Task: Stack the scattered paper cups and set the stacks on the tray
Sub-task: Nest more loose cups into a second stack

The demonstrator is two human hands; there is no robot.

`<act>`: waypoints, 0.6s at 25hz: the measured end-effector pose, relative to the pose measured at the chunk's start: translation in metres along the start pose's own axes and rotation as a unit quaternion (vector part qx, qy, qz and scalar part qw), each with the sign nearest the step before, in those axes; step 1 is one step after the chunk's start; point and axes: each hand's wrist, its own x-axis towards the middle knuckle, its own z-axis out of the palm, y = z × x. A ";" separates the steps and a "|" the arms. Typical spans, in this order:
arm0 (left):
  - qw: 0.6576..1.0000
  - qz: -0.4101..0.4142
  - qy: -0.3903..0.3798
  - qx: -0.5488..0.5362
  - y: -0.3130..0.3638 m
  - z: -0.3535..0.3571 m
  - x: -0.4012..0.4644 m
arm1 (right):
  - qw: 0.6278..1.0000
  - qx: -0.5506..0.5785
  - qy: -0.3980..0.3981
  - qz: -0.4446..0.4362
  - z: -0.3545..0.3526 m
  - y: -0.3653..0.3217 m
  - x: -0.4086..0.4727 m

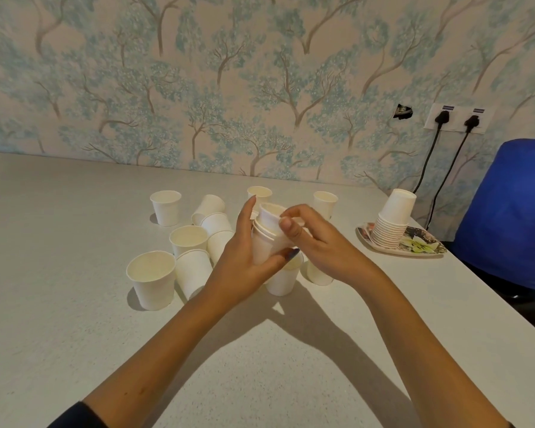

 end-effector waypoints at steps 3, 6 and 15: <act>0.999 0.018 0.011 0.032 0.001 0.000 0.000 | 0.991 -0.077 -0.105 -0.002 -0.001 0.005 -0.001; 0.997 0.030 0.035 0.066 -0.001 -0.002 -0.001 | 0.999 -0.027 -0.033 0.001 -0.010 0.012 0.001; 0.997 -0.007 0.045 0.069 -0.005 0.000 -0.001 | 0.967 -0.139 -0.058 0.205 -0.022 0.102 -0.006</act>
